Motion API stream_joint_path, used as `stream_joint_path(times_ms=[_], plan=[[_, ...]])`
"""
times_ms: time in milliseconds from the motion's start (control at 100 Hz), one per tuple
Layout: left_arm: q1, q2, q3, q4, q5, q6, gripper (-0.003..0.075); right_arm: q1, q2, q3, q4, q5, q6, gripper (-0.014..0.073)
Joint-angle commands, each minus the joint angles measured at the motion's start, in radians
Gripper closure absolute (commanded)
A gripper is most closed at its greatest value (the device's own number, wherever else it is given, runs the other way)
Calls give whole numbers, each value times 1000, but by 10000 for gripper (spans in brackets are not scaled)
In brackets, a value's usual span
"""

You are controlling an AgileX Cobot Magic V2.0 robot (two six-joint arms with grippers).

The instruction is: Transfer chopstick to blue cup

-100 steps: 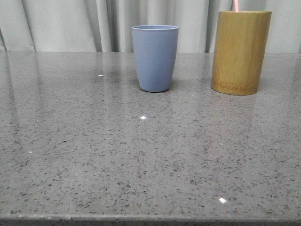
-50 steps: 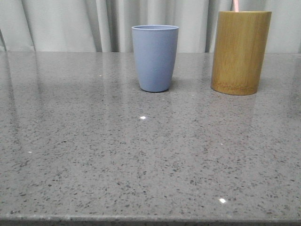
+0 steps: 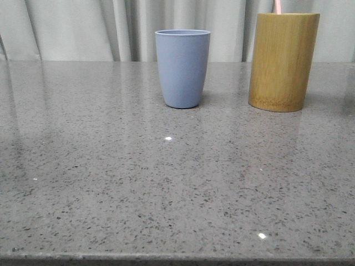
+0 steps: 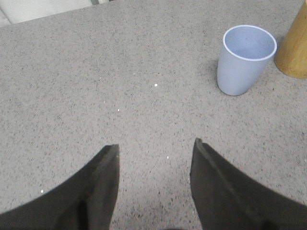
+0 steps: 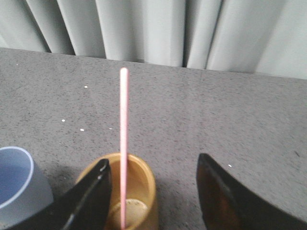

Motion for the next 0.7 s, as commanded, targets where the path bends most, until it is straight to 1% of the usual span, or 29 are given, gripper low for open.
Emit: stream_joint_path(times_ms=[0,140,340,480,690], plan=[[-7,-60,15,5,-82,-15,386,28,28,-81,11,-62,-14,150],[-7,-118,33,2,-78,-17,386,65,119,-156,10,-62,-14,146],[-7,-140,33,2,-76,-17,386,66,221,-228,10,-60,-13,146],[-7,-140,33,2,-76,-17,386,66,272,-253,10,-66,-13,146],[-7,-140,33,2,-76,-17,386,66,325,-255,10,-114,-13,146]])
